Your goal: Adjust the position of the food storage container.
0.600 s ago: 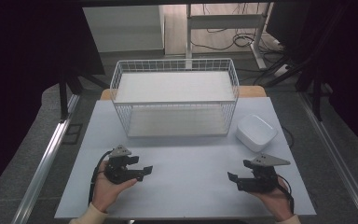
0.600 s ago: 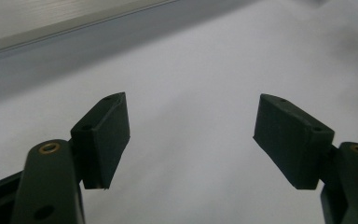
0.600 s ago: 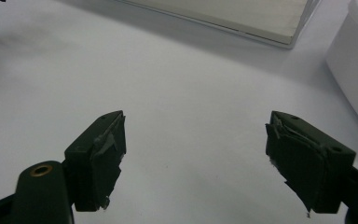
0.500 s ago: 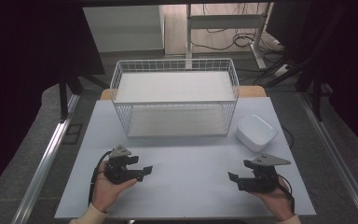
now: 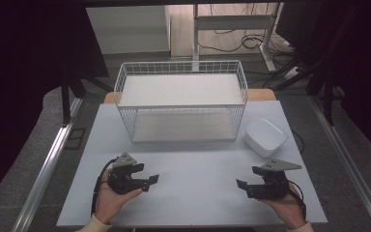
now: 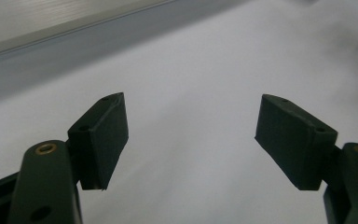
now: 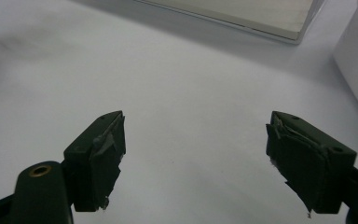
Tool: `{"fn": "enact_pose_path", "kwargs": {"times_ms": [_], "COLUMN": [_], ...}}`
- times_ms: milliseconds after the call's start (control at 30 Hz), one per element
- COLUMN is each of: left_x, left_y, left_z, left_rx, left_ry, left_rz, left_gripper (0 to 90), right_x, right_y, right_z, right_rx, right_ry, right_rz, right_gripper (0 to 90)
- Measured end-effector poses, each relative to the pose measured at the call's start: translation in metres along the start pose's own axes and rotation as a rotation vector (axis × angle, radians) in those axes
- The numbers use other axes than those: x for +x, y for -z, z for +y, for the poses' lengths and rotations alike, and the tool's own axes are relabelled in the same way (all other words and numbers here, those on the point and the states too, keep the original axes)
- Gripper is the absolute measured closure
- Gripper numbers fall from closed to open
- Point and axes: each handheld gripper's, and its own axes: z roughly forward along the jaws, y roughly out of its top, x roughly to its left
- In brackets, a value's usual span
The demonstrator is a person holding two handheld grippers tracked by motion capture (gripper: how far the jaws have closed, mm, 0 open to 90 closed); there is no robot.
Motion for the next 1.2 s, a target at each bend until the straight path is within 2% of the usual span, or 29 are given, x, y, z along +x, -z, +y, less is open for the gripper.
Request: {"fn": "enact_pose_path", "kwargs": {"times_ms": [100, 233, 333, 400, 700, 833, 867, 900, 967, 1200], "left_x": [0.001, 0.003, 0.005, 0.007, 0.006, 0.004, 0.004, 0.004, 0.005, 0.004], "left_y": [-0.001, -0.002, -0.002, 0.001, 0.004, 0.007, 0.007, 0.007, 0.006, 0.004], "left_z": [0.001, 0.004, 0.005, 0.007, 0.012, 0.013, 0.013, 0.013, 0.012, 0.011], "left_rx": [0.005, 0.011, 0.014, 0.005, -0.001, -0.009, -0.011, -0.011, -0.006, 0.006], "left_ry": [0.005, 0.006, 0.006, 0.019, 0.019, 0.013, 0.013, 0.013, 0.011, 0.004], "left_rz": [0.003, 0.006, 0.001, 0.003, -0.010, -0.012, -0.015, -0.015, -0.023, -0.029], "left_gripper": [24.8, 24.9, 24.7, 24.6, 24.2, 24.1, 24.1, 24.1, 24.1, 23.9], "right_x": [-0.002, -0.004, -0.003, -0.002, -0.007, -0.008, -0.010, -0.010, -0.016, -0.033], "right_y": [-0.001, 0.000, 0.000, 0.001, 0.007, 0.010, 0.012, 0.012, 0.013, 0.015], "right_z": [0.002, 0.002, 0.007, 0.010, 0.016, 0.029, 0.037, 0.037, 0.049, 0.070], "right_rx": [0.006, 0.011, 0.023, 0.019, 0.020, 0.014, 0.013, 0.013, 0.008, 0.004], "right_ry": [-0.003, -0.010, 0.005, 0.002, -0.011, -0.025, -0.026, -0.026, -0.031, -0.047], "right_rz": [-0.014, -0.002, -0.005, 0.003, -0.004, 0.007, -0.008, -0.008, -0.019, -0.056], "right_gripper": [18.6, 19.0, 19.2, 20.3, 24.2, 26.1, 27.0, 27.0, 28.9, 32.3]}}
